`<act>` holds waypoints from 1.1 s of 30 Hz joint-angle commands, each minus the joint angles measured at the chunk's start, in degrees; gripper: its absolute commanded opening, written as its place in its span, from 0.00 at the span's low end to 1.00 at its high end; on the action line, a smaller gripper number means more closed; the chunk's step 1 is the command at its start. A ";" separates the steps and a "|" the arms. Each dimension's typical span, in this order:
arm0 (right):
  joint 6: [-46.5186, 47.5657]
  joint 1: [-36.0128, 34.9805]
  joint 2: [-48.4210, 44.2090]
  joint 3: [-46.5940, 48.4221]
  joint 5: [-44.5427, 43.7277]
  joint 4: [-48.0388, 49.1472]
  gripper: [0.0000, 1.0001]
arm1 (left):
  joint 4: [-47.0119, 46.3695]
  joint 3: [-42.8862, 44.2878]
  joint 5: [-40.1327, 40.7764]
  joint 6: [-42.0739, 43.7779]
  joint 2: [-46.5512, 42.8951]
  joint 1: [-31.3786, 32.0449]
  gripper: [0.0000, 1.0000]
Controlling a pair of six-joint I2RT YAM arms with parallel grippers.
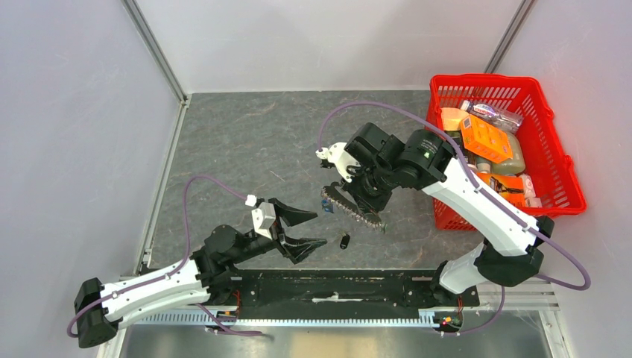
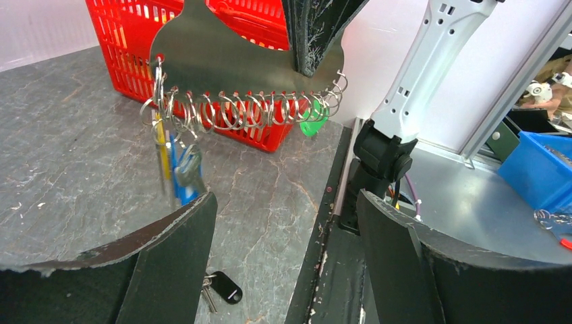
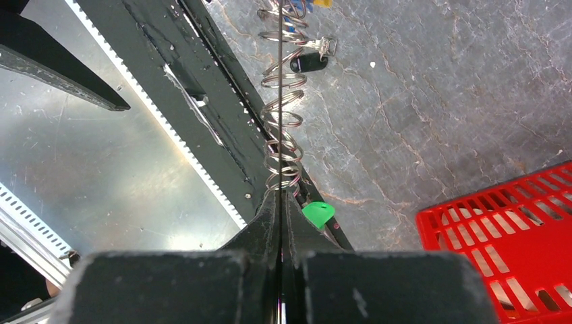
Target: Put the keys on the keyring
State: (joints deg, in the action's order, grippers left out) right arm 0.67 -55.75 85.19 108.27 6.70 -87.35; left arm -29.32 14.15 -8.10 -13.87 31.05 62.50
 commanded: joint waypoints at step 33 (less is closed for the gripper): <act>-3.40 -1.68 -5.93 1.18 3.22 5.33 0.00 | -20.77 3.89 0.80 3.41 21.33 0.28 0.81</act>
State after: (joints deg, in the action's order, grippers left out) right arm -1.78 -56.62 81.52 106.87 8.88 -83.02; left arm -43.46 14.90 -11.38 -14.09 50.74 62.50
